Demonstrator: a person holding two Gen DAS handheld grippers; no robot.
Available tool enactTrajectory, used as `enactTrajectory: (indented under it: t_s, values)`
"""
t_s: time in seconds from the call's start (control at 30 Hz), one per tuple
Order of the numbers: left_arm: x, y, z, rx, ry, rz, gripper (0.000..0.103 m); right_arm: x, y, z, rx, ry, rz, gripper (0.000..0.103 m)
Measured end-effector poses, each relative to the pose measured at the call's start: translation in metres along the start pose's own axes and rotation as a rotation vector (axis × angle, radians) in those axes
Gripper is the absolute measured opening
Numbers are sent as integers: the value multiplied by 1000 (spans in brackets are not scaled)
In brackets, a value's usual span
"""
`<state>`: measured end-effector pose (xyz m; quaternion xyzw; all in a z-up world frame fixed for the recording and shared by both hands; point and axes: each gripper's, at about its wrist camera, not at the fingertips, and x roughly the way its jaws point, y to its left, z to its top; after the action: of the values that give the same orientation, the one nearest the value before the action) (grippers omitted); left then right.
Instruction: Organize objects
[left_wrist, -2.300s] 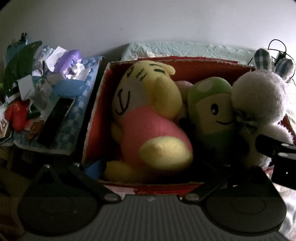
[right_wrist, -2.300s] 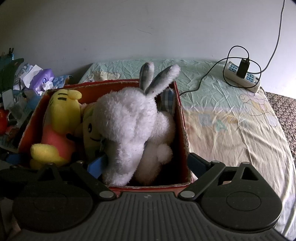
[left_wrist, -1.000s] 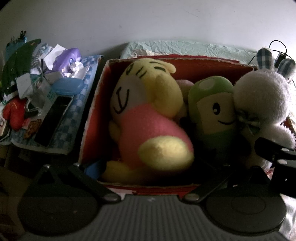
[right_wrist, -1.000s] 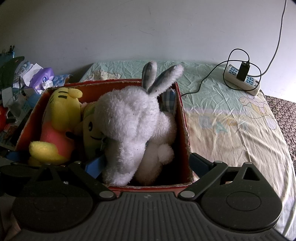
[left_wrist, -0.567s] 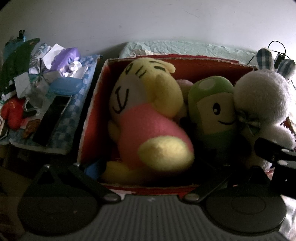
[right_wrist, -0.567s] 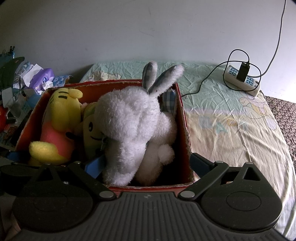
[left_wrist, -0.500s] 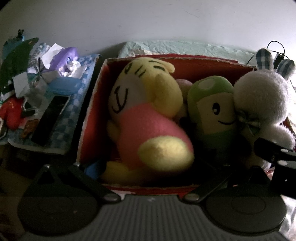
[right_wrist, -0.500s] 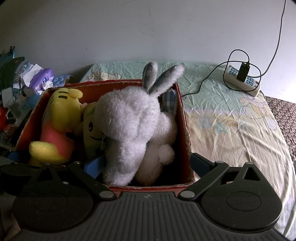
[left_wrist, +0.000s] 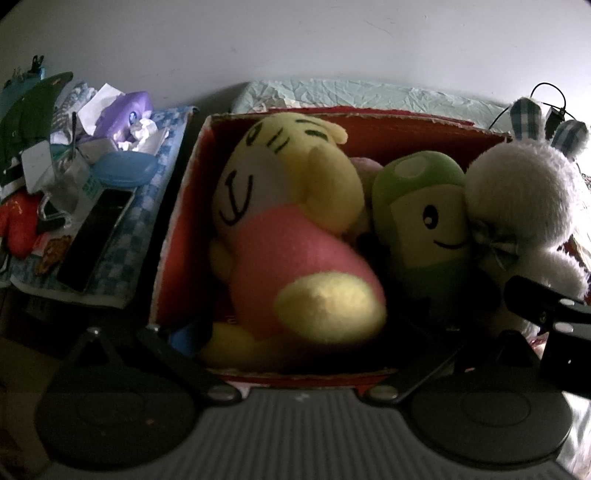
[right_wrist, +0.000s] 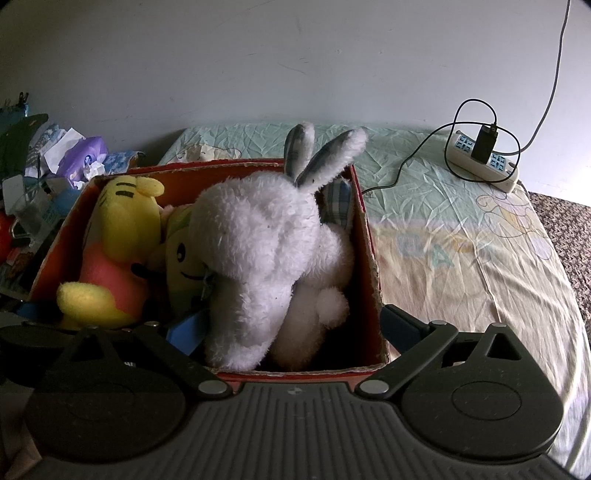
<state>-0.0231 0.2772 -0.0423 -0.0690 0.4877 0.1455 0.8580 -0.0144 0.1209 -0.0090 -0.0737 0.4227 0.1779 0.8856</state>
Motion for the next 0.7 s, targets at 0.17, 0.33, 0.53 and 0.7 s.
enactTrajectory:
  t_s: [0.17, 0.33, 0.53, 0.7]
  values:
    - [0, 0, 0, 0, -1, 0, 103, -1, 0, -2, 1, -1, -1, 101]
    - [0, 1, -1, -1, -7, 0, 103, -1, 0, -2, -1, -3, -2, 101]
    - [0, 0, -3, -3, -17, 2, 103, -1, 0, -2, -1, -11, -8, 101]
    - [-1, 0, -4, -3, -26, 4, 103, 3, -2, -4, 15, -7, -18, 103]
